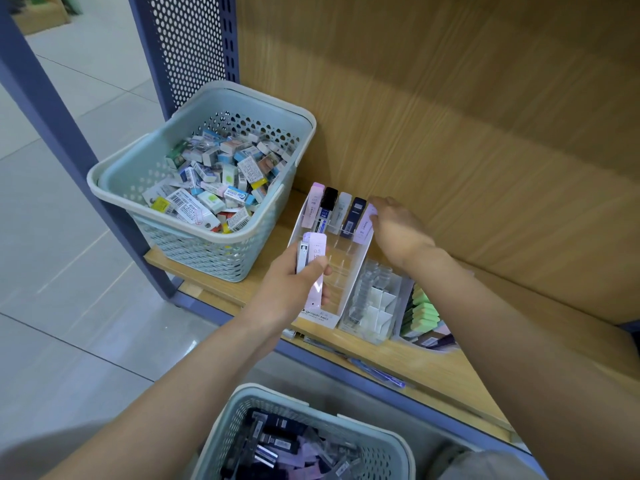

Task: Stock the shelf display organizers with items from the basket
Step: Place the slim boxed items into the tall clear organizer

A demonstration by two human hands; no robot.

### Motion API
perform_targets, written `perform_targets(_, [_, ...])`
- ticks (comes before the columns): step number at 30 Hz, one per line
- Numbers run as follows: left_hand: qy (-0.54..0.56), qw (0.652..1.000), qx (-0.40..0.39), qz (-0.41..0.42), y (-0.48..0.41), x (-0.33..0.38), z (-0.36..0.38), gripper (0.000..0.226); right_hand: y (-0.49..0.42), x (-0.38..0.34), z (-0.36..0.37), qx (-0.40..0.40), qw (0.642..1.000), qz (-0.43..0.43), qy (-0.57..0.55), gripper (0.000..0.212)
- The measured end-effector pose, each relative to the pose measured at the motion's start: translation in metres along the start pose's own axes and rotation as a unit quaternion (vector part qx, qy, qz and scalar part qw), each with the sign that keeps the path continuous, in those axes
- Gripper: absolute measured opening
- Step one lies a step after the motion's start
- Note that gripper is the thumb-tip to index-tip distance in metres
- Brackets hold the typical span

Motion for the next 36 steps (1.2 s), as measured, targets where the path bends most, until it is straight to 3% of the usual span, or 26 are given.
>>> perform_targets(3, [0.01, 1.0, -0.004, 0.008, 0.001, -0.001, -0.001, 0.01, 0.012, -0.012, -0.008, 0.037, 0.999, -0.02, -0.008, 0.05])
perform_targets(7, [0.008, 1.0, -0.016, 0.026, 0.005, -0.002, 0.0, 0.008, 0.04, -0.049, -0.034, 0.165, 0.968, -0.049, -0.182, 0.027])
perform_targets(13, [-0.015, 0.998, -0.031, 0.052, 0.016, -0.002, 0.006, 0.008, 0.075, -0.08, -0.034, 0.02, 0.905, -0.026, -0.424, 0.011])
perform_targets(16, [-0.009, 0.999, -0.028, 0.045, 0.02, -0.002, 0.009, 0.01, 0.077, -0.07, -0.038, 0.047, 0.889, 0.006, -0.455, 0.003])
perform_targets(18, [-0.003, 0.999, -0.011, 0.041, 0.021, -0.001, 0.008, 0.008, 0.075, -0.052, -0.046, 0.121, 0.866, 0.044, -0.483, 0.001])
perform_targets(21, [-0.017, 0.998, 0.044, 0.048, 0.02, 0.004, 0.002, 0.003, 0.072, -0.02, -0.064, 0.268, 0.848, 0.087, -0.448, 0.003])
perform_targets(23, [-0.016, 0.997, 0.058, 0.054, 0.02, 0.007, 0.0, 0.006, 0.067, -0.009, -0.071, 0.312, 0.856, 0.083, -0.404, 0.005])
perform_targets(29, [0.0, 0.997, 0.051, 0.065, 0.019, 0.011, 0.0, 0.013, 0.037, -0.003, -0.053, 0.246, 0.937, 0.043, -0.244, 0.016])
perform_targets(31, [0.006, 0.997, 0.054, 0.063, 0.018, 0.011, -0.003, 0.014, 0.03, -0.006, -0.05, 0.236, 0.942, 0.034, -0.236, 0.019])
perform_targets(36, [0.005, 0.994, 0.089, 0.064, 0.013, 0.013, -0.016, 0.015, 0.014, -0.034, -0.054, 0.266, 0.915, -0.016, -0.302, 0.014])
Point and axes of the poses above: each hand's wrist, its own y-axis away from the middle knuckle, its own z-axis out of the palm, x = y × z, the point moved 5 cm from there along -y, towards the middle knuckle, and after that the axes turned 13 degrees about -z, right-handed, at the moved point
